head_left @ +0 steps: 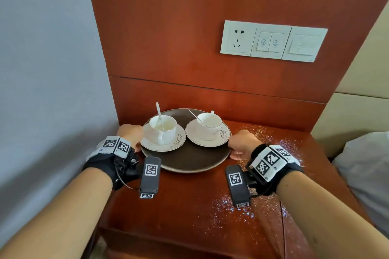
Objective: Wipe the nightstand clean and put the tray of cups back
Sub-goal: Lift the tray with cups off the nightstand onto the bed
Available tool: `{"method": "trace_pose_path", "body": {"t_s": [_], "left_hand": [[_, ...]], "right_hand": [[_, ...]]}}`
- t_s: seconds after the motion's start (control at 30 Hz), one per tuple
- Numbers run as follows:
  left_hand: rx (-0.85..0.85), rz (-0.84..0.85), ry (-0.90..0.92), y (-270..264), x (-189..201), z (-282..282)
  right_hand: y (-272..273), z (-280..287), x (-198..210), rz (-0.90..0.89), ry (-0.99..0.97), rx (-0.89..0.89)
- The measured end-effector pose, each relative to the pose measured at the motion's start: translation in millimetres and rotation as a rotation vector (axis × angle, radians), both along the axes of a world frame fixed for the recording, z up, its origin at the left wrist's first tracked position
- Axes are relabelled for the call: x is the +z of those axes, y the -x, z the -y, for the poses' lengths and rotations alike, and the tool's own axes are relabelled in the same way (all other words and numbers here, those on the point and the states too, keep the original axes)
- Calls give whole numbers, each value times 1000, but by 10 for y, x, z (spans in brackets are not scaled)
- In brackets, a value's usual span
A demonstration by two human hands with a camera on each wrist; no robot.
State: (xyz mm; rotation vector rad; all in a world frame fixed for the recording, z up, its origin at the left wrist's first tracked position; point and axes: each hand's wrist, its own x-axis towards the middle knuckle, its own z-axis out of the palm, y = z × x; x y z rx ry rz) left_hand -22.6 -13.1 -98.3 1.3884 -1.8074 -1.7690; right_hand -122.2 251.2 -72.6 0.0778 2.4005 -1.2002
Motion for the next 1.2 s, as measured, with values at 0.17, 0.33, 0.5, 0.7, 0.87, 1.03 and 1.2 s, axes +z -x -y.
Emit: {"method": "trace_pose_path", "body": {"t_s": [0.17, 0.33, 0.5, 0.7, 0.87, 1.03, 1.2], "left_hand": [[-8, 20, 36, -41, 64, -74], [-52, -70, 73, -16, 112, -184], [81, -43, -22, -56, 116, -162], [82, -95, -74, -79, 300, -243], [75, -104, -86, -94, 548, -405], [33, -135, -116, -83, 690, -746], [-53, -138, -132, -40, 793, -1175]], "right_hand": [[-36, 50, 51, -3, -51, -2], [-38, 40, -25, -68, -30, -64], [-62, 18, -20, -140, -51, -101], [-96, -41, 146, -166, -82, -71], [-121, -197, 325, -172, -106, -71], [-79, -460, 371, -240, -65, -168], [-82, -839, 376, -284, -67, -253]]}}
